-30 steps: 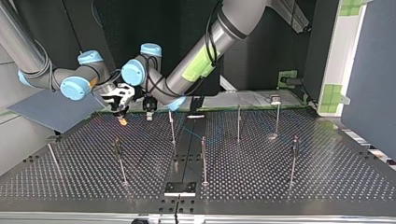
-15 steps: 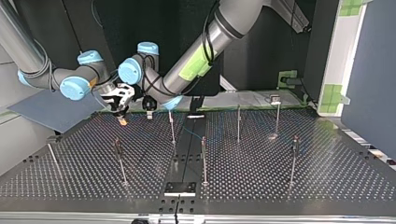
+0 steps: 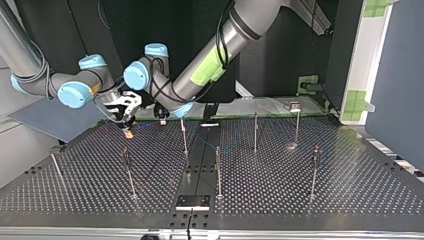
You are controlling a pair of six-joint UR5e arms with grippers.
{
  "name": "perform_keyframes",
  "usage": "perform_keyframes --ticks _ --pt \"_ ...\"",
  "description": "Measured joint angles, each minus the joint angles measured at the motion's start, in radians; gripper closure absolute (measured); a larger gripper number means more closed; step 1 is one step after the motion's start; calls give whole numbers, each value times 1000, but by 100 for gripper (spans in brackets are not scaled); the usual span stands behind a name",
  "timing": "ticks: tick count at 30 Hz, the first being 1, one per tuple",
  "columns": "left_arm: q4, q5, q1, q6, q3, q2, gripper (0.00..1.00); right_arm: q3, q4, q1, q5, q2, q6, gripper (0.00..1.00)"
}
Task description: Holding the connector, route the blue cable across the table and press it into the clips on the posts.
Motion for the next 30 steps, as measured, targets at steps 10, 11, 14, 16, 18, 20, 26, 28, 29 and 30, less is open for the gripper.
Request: perform_keyframes --ticks 10,11,14,16,18,20,26,28,29,30 --pt "-27 -53 -18 -21 7 73 100 -15 38 -1 -3 -43 8 100" --pt "-27 -56 -19 -21 7 79 100 -16 39 -1 -4 -50 10 100" --pt "-27 -61 -22 -21 6 89 100 -20 45 0 -8 -75 18 100" --pt "-27 -62 -24 -22 6 92 100 -25 54 0 -10 -89 21 100" --pt "-27 -63 -26 -22 6 94 100 -33 64 0 -11 -101 23 100" --pt "-27 -64 -28 -22 7 94 100 -41 75 1 -11 -112 24 100" --pt "-28 -66 -31 -22 7 96 100 -57 107 -2 -12 -151 27 100" --pt "-26 -66 -32 -22 6 99 100 -58 113 -3 -13 -164 28 100" --pt "-26 -66 -33 -22 6 100 100 -59 115 -3 -13 -170 28 100" --pt "-25 -65 -34 -23 6 102 100 -59 118 -3 -13 -179 28 100"
